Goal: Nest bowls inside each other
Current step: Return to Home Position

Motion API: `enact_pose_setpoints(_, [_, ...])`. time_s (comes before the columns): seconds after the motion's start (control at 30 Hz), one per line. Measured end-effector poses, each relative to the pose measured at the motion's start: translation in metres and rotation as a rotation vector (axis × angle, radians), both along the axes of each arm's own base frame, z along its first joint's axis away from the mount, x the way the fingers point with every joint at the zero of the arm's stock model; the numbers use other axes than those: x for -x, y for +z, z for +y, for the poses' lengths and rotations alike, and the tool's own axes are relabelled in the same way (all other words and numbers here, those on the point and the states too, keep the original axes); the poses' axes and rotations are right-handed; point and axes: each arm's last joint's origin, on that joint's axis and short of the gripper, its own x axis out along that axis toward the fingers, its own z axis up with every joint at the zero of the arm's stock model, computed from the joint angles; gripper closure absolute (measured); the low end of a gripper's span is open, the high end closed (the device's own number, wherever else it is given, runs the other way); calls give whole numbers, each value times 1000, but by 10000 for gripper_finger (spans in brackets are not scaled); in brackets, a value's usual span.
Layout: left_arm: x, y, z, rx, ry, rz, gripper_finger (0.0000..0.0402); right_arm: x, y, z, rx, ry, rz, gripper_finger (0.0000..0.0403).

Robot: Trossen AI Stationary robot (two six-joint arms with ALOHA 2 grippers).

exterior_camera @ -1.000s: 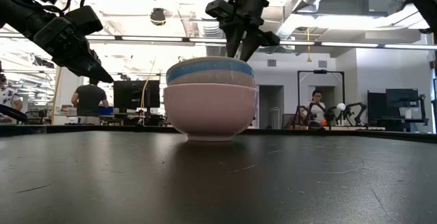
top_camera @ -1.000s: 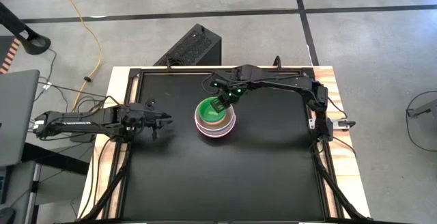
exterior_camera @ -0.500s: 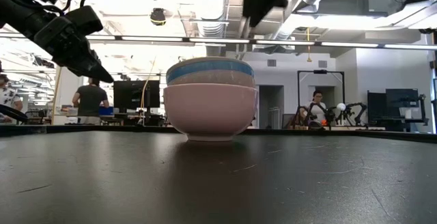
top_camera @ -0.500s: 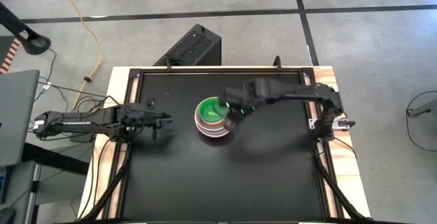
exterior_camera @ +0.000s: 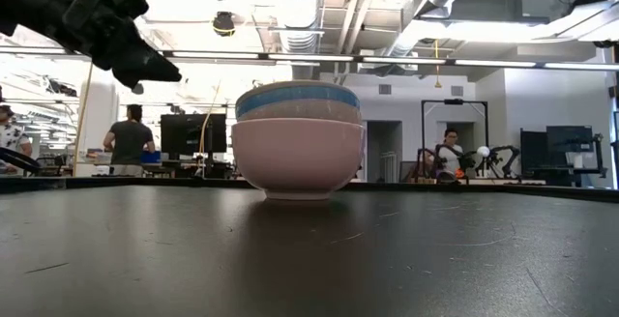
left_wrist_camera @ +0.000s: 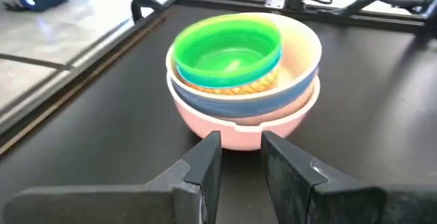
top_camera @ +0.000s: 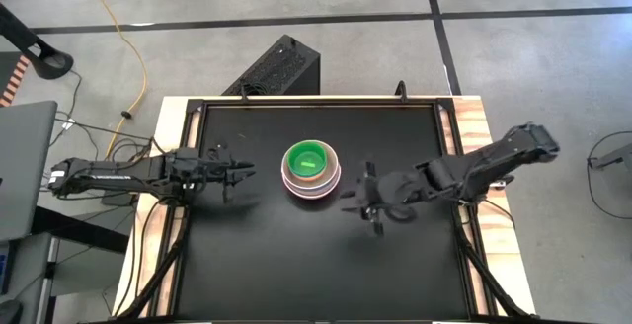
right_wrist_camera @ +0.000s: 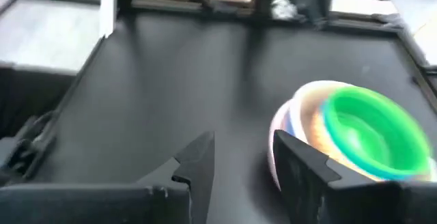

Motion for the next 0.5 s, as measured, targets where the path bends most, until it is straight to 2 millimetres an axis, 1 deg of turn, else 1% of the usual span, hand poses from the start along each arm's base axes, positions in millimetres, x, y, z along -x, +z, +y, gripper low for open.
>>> enact_pose_setpoints(0.13, [-1, 4, -1, -29, 43, -37, 307, 28, -30, -29, -24, -74, -97, 240])
enact_pose_setpoints(0.27, [-2, 11, -1, -70, 44, -100, 307, 56, -60, -56, -48, -144, -144, 240])
enact_pose_setpoints(0.4, [-2, 15, -1, -101, 40, -134, 307, 77, -84, -73, -100, -175, -227, 240])
enact_pose_setpoints(0.5, [-2, 15, -1, -79, 44, -140, 307, 90, -107, -78, -131, -202, -267, 240])
